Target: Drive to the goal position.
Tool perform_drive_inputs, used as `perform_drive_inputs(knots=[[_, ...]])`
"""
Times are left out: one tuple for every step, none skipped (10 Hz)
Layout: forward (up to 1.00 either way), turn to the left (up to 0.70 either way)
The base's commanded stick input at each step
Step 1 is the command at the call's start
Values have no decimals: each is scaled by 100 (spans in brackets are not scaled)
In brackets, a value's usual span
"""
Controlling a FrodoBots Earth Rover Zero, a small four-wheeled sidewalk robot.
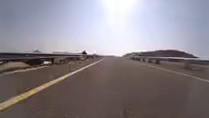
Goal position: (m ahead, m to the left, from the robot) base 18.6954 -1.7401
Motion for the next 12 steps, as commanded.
perform_drive_inputs(knots=[[70,0],[70,0],[70,0],[70,0],[70,0],[70,0],[70,0],[70,0],[70,0],[70,0],[70,0],[70,0]])
